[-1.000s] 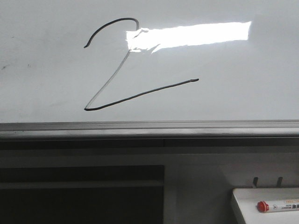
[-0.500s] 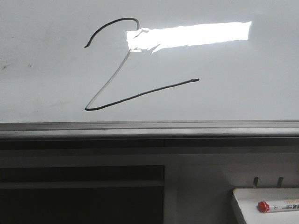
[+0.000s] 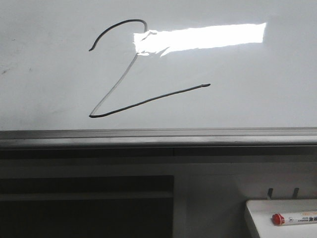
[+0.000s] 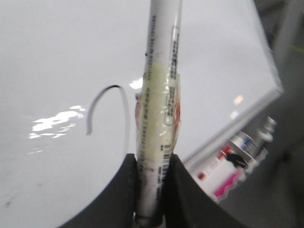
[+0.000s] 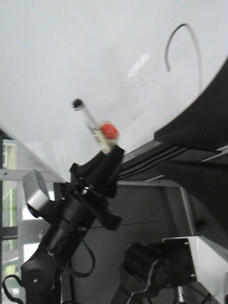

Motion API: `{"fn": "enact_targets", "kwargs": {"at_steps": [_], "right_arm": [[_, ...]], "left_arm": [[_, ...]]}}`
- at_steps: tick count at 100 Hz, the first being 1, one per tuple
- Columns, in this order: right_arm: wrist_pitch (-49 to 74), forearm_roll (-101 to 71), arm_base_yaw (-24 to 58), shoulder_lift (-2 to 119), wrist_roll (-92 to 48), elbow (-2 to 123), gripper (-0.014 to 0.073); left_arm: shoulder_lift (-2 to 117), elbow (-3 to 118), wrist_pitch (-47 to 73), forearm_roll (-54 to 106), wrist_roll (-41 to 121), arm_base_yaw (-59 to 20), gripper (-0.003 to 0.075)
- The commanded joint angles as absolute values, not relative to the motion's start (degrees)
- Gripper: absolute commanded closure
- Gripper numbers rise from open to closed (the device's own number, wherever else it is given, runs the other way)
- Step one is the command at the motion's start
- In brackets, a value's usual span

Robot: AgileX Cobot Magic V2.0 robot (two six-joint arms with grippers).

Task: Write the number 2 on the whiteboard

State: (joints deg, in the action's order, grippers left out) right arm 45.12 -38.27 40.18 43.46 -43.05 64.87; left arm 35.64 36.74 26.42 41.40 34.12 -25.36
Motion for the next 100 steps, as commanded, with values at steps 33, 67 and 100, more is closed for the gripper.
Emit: {"fn": "enact_targets", "kwargs": {"at_steps": [33,67,100], "right_arm": [[24.52,-34.54,38.39,26.96,-38.23,35.31,0.0645],[22.48,-35.24,38.39,26.16,-37.09,28.16,0.0645],[20.76,-38.28,38.39,26.16,-36.82,28.16,0.0645]], "left_arm": [[51.83,28.83,-6.33,47.66,30.25,-25.61,0.0741],[59.60,32.44,-6.67,47.54,30.25,-27.56,0.0741],[67.42,33.82,-15.38,47.77,29.80,-29.74,0.0741]]}}
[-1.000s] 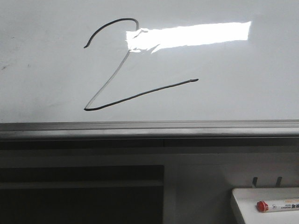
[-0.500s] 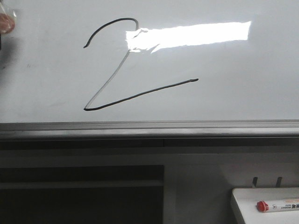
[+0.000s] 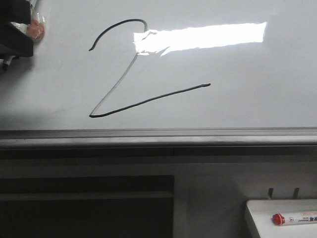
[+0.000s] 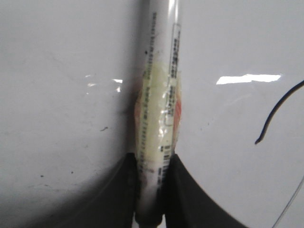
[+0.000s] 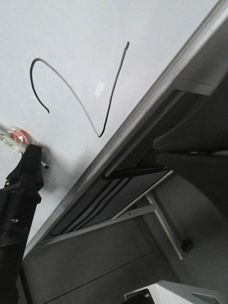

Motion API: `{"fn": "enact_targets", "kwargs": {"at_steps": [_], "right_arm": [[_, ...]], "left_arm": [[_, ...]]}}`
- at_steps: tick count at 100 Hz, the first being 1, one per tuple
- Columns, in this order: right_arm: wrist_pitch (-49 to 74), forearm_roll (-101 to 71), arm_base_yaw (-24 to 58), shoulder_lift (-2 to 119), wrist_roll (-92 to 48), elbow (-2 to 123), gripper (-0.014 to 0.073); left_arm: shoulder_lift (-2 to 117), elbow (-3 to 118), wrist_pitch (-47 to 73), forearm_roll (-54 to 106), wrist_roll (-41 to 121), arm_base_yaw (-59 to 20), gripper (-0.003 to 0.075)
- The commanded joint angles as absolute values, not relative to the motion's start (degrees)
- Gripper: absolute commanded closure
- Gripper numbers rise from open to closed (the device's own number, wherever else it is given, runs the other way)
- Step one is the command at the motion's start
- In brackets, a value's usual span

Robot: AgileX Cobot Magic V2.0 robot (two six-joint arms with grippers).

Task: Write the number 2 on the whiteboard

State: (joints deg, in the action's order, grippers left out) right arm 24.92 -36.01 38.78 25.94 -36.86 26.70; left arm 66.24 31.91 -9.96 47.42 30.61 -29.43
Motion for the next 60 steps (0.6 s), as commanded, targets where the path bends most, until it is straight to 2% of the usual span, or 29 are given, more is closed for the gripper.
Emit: {"fn": "enact_targets", "kwargs": {"at_steps": [1,26,35,45,60], "right_arm": [[20.76,-38.50,38.39,26.16,-36.82,28.16,0.0645],[20.71,-41.21,38.39,26.16,-36.82,28.16,0.0645],[20.95,-41.48,38.39,26.16,-36.82,28.16,0.0645],[20.95,-41.51,38.39,26.16,-36.82,28.16,0.0645],[20.95,-41.60,38.39,26.16,-36.82,28.16,0.0645]], "left_arm": [[67.77,33.82,-15.50,47.77,29.80,-29.74,0.0741],[70.65,33.82,-15.93,47.77,29.80,-29.74,0.0740],[70.65,33.82,-15.93,47.77,29.80,-29.74,0.0718],[70.65,33.82,-15.83,48.47,29.80,-29.74,0.0609],[70.65,33.82,-15.83,50.30,29.80,-29.74,0.0374]]}}
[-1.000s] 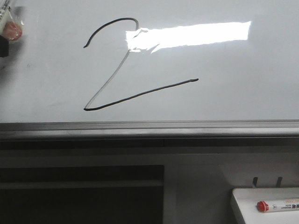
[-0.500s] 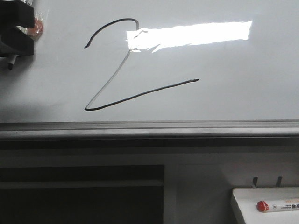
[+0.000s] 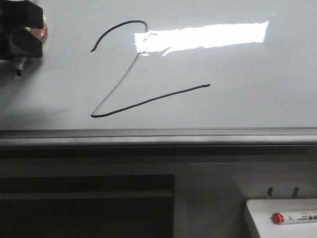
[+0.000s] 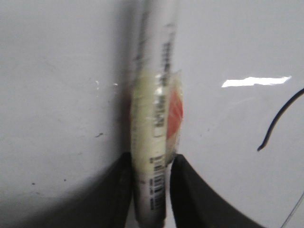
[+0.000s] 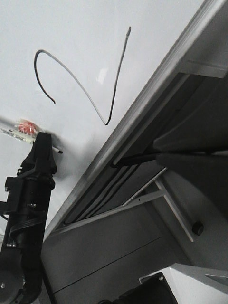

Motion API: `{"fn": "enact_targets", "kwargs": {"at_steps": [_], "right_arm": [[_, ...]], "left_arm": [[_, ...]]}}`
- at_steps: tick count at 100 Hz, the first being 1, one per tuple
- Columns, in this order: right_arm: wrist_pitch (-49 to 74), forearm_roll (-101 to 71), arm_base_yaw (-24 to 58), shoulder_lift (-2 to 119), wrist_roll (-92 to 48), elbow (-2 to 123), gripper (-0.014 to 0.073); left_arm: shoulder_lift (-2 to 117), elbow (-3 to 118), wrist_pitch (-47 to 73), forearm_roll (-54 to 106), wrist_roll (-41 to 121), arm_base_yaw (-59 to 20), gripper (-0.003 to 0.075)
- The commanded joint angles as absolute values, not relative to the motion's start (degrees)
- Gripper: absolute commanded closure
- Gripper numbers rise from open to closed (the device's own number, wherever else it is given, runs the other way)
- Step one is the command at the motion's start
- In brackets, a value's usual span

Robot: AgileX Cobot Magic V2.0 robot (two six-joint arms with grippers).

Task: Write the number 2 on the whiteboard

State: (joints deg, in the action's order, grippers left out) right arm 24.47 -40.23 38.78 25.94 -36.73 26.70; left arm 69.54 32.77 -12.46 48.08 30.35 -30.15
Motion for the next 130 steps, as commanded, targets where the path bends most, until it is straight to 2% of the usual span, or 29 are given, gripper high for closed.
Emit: {"fn": "enact_targets", "kwargs": {"at_steps": [1,9,16,30,43,60,71,80,87,92,103,130], "right_arm": [[20.95,-41.60,38.39,26.16,-36.82,28.16,0.0645],[20.95,-41.60,38.39,26.16,-36.82,28.16,0.0645],[20.95,-41.60,38.39,26.16,-36.82,28.16,0.0645],[20.95,-41.72,38.39,26.16,-36.82,28.16,0.0645],[21.21,-42.14,38.39,25.90,-36.82,28.16,0.0645],[18.82,-41.26,38.39,20.96,-36.82,25.39,0.0645],[9.82,-41.13,38.39,15.81,-36.82,20.62,0.0645],[3.90,-40.47,38.39,11.21,-36.82,16.50,0.0645],[2.12,-40.36,38.39,8.42,-36.82,14.05,0.0645],[1.98,-40.36,38.39,7.01,-36.82,12.74,0.0645],[3.63,-40.36,38.39,5.53,-36.82,11.75,0.0645],[3.76,-40.36,38.39,5.53,-36.82,11.70,0.0645]], "left_arm": [[70.65,33.82,-15.83,50.30,29.80,-29.74,0.0365],[70.65,33.82,-15.83,50.30,29.80,-29.74,0.0288],[70.65,33.82,-15.83,50.30,29.80,-29.74,0.0267],[70.39,33.82,-15.68,50.30,29.80,-29.74,0.0268],[66.54,33.82,-10.35,50.30,29.80,-29.74,0.0268],[55.23,32.78,0.89,49.02,29.80,-29.74,0.0272],[46.26,30.24,1.65,48.82,29.80,-29.74,0.0296],[37.15,27.89,1.96,48.38,29.80,-29.74,0.0335],[30.34,26.33,3.64,47.02,29.80,-29.74,0.0409],[26.09,25.42,5.03,45.97,29.80,-29.74,0.0491],[18.36,23.83,8.14,41.65,29.80,-29.74,0.0742],[12.25,22.35,8.65,39.73,29.80,-29.74,0.0741]]}}
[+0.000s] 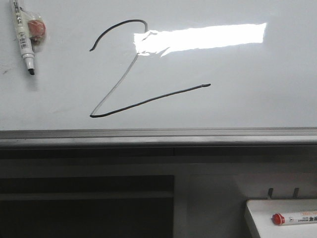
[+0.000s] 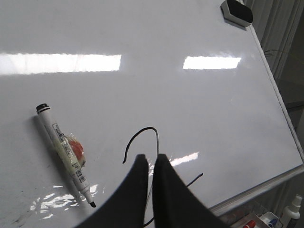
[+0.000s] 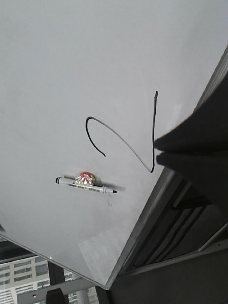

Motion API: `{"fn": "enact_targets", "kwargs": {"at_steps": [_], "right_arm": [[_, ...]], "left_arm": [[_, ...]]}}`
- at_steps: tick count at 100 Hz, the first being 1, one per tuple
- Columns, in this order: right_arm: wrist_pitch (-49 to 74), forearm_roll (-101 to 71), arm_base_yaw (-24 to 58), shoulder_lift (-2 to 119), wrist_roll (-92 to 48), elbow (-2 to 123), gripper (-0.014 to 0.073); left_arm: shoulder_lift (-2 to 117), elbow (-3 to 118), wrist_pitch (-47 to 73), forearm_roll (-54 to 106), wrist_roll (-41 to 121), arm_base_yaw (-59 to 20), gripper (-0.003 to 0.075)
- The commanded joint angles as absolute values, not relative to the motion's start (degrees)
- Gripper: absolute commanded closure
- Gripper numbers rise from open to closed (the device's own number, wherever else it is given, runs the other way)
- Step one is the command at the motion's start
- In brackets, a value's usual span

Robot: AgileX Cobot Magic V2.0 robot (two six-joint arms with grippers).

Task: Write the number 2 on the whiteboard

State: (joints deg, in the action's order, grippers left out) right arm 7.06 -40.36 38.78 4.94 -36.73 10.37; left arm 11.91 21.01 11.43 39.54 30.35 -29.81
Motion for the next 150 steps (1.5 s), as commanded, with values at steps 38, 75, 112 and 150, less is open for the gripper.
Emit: {"fn": "enact_targets", "kwargs": {"at_steps": [38,75,112,150], "right_arm": [[3.76,-40.36,38.39,5.53,-36.82,11.70,0.0645],[3.75,-40.36,38.39,5.53,-36.82,11.70,0.0645],[3.75,-40.36,38.39,5.53,-36.82,11.70,0.0645],[3.89,-40.36,38.39,5.53,-36.82,11.70,0.0645]], "left_arm": [[12.25,22.35,8.65,39.73,29.80,-29.74,0.0741],[12.12,17.96,8.20,16.67,29.81,-27.12,0.0741],[0.00,3.09,1.95,10.90,20.82,-14.09,0.0741],[-1.73,-0.75,16.21,6.24,19.75,-5.04,0.0741]]}}
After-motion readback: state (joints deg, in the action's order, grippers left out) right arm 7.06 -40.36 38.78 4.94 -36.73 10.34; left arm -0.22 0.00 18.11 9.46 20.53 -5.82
